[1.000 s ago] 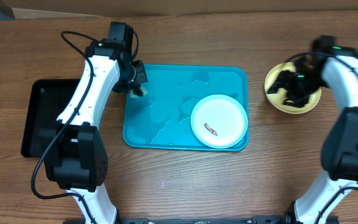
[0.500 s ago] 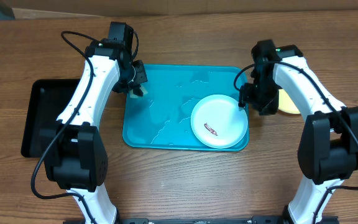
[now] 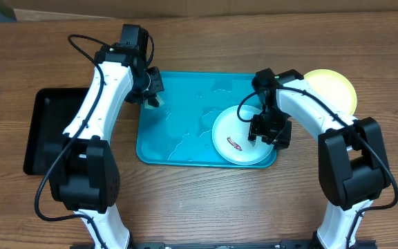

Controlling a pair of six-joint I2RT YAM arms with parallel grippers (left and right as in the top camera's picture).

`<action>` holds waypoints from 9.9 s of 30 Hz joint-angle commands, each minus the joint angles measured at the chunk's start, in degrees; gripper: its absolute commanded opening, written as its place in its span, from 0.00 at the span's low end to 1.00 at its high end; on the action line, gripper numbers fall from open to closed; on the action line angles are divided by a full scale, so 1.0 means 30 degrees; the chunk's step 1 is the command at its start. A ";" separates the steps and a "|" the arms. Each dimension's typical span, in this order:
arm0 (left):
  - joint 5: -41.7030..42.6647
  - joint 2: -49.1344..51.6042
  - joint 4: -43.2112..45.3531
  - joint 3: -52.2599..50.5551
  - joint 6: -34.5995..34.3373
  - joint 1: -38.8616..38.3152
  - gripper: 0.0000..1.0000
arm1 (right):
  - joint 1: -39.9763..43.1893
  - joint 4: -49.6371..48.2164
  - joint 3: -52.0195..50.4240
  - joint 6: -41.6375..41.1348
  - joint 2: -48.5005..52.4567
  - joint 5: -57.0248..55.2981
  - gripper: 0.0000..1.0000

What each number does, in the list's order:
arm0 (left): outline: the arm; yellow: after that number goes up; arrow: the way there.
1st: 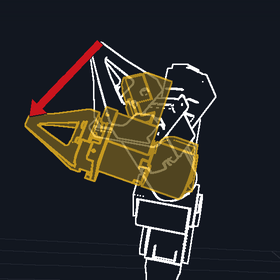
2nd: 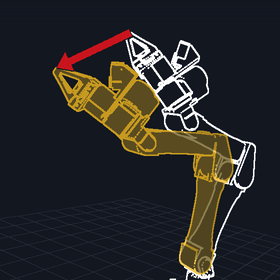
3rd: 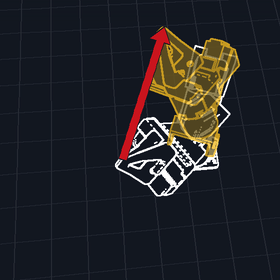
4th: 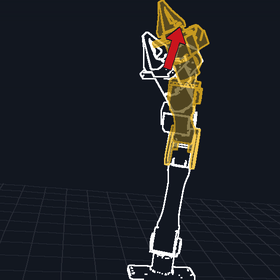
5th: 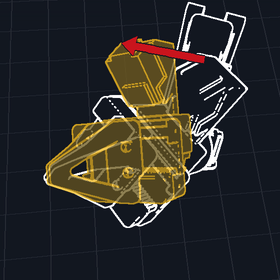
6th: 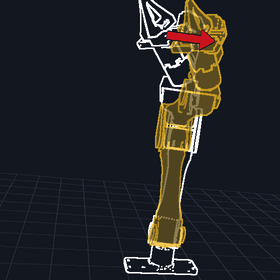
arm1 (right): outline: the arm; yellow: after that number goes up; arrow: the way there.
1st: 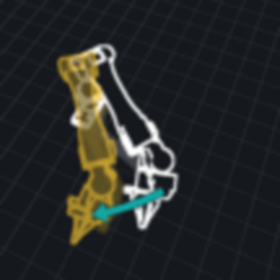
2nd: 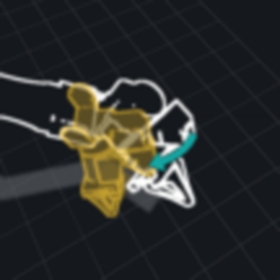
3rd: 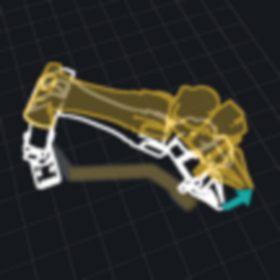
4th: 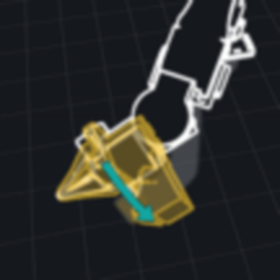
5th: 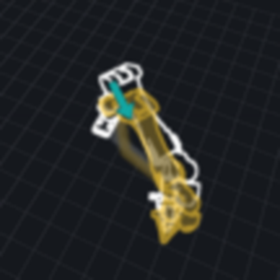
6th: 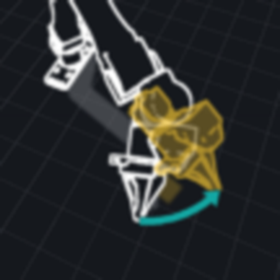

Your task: Clean dirty plates on tray and stack at the side

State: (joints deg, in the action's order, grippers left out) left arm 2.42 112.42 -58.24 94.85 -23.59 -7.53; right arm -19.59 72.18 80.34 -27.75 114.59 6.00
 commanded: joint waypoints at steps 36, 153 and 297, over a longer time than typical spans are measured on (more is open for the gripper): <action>0.0211 -0.0386 0.0364 -0.0073 0.0401 -0.0255 0.04 | -0.0882 -0.5931 -0.0007 0.2178 -0.0911 0.0102 0.67; 0.1231 0.4852 0.2259 -0.0102 -0.0284 -0.3701 0.04 | -0.3840 -0.9981 0.1727 -0.6251 0.2973 -0.0510 0.04; -0.0780 0.3366 -0.1005 0.2790 -0.0204 -0.0051 0.04 | -0.7839 0.0335 1.2393 0.9413 -0.0168 -2.8844 0.04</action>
State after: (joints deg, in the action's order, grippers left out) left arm -0.97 122.30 -61.34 101.91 -25.08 -7.16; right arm -43.22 73.47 115.42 -0.93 115.37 -74.19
